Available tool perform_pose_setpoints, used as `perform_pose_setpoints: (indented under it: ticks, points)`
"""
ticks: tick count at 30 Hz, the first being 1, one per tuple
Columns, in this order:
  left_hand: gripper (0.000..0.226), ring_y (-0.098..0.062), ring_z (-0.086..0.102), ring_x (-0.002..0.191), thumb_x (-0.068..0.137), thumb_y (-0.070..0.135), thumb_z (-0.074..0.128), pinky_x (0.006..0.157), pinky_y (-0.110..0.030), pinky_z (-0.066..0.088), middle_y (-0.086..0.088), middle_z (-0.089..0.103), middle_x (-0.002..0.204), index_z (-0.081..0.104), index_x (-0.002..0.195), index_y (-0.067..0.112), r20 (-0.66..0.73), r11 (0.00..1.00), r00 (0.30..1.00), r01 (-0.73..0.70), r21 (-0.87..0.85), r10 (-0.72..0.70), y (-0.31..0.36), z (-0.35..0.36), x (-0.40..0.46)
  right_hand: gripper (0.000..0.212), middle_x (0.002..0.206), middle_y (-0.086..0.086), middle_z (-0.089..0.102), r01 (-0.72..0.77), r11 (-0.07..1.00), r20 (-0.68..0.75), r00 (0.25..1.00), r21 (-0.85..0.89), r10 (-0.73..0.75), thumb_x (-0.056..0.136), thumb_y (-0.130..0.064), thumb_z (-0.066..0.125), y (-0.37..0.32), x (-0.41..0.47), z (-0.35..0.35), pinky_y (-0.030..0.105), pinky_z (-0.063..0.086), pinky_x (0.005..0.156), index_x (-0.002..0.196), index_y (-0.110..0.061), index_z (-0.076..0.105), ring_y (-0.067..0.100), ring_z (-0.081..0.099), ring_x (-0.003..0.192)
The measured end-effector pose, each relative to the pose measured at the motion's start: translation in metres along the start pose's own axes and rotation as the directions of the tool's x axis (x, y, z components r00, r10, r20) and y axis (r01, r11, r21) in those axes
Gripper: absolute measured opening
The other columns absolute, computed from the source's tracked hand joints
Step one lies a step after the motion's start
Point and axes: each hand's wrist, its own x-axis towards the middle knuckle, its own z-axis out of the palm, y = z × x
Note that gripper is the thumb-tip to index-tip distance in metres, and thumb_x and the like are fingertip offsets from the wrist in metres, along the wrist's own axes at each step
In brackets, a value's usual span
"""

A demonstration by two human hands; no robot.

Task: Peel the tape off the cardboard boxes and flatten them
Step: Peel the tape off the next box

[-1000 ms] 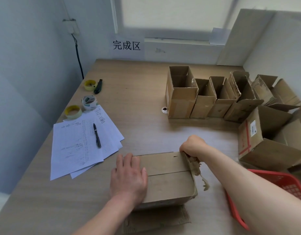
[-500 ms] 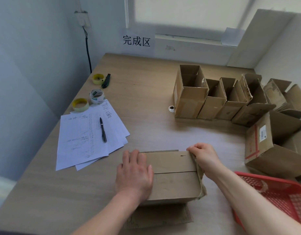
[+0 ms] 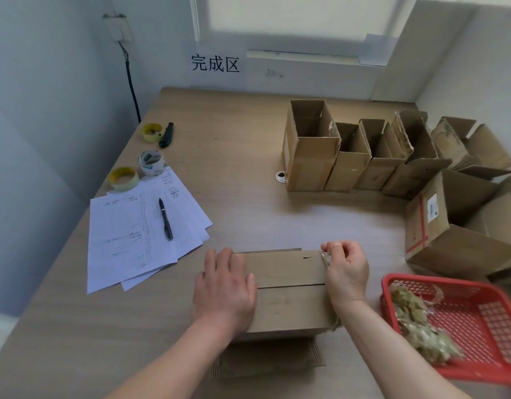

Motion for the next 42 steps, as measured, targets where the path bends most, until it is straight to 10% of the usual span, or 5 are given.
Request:
perform_pose_setpoints:
  ticks: [5, 11, 23, 35, 42]
  points:
    - [0.036, -0.027, 0.023, 0.137, 0.095, 0.049, 0.027, 0.097, -0.039, 0.041, 0.005, 0.033, 0.136, 0.038, 0.12, 0.026, 0.005, 1.0, 1.0, -0.002, -0.01, 0.002, 0.001, 0.0, 0.0, 0.017, 0.082, 0.007, 0.071, -0.036, 0.991, -0.027, 0.999, 0.13, 0.04, 0.095, -0.01, 0.054, -0.002, -0.006, -0.006, 0.046, 0.052, 0.085, 0.08, -0.012, 0.062, 0.027, 0.067, 0.086]
    - [0.034, -0.025, 0.027, 0.132, 0.094, 0.048, 0.027, 0.094, -0.038, 0.042, 0.006, 0.035, 0.132, 0.04, 0.117, 0.026, -0.007, 1.0, 1.0, -0.017, -0.016, 0.017, 0.001, -0.002, 0.0, 0.028, 0.081, -0.006, 0.063, 0.102, 0.978, 0.108, 0.991, -0.184, -0.083, 0.083, -0.036, 0.075, 0.0, -0.011, -0.019, 0.035, 0.048, 0.073, 0.101, -0.028, 0.056, 0.008, 0.06, 0.075]
    - [0.033, -0.025, 0.022, 0.135, 0.096, 0.048, 0.028, 0.096, -0.037, 0.04, 0.006, 0.033, 0.133, 0.038, 0.119, 0.026, -0.002, 0.999, 1.0, -0.026, -0.023, 0.026, 0.001, -0.002, 0.001, 0.026, 0.078, 0.002, 0.044, 0.504, 0.429, 0.471, 0.861, -0.749, -0.19, 0.103, -0.029, 0.037, -0.008, 0.012, -0.019, 0.037, 0.031, 0.062, 0.08, -0.017, 0.039, 0.03, 0.044, 0.069]
    - [0.035, -0.025, 0.021, 0.137, 0.095, 0.049, 0.027, 0.097, -0.036, 0.04, 0.007, 0.032, 0.136, 0.038, 0.121, 0.027, 0.001, 1.0, 1.0, -0.024, -0.011, 0.024, 0.001, -0.002, 0.003, 0.035, 0.068, 0.009, 0.052, -0.216, 0.888, -0.059, 0.976, -0.406, 0.21, 0.101, -0.021, 0.045, 0.022, -0.001, -0.023, 0.036, 0.031, 0.065, 0.07, -0.005, 0.051, 0.029, 0.05, 0.074]
    - [0.033, -0.024, 0.022, 0.135, 0.095, 0.048, 0.028, 0.096, -0.036, 0.041, 0.007, 0.033, 0.134, 0.039, 0.119, 0.027, -0.01, 1.0, 1.0, -0.024, -0.015, 0.023, 0.001, -0.003, 0.004, 0.03, 0.107, 0.001, 0.07, -0.308, 0.951, 0.059, 0.95, 0.002, 0.307, 0.102, -0.01, 0.046, 0.022, -0.031, -0.041, 0.035, 0.054, 0.083, 0.13, -0.017, 0.054, 0.01, 0.065, 0.093]
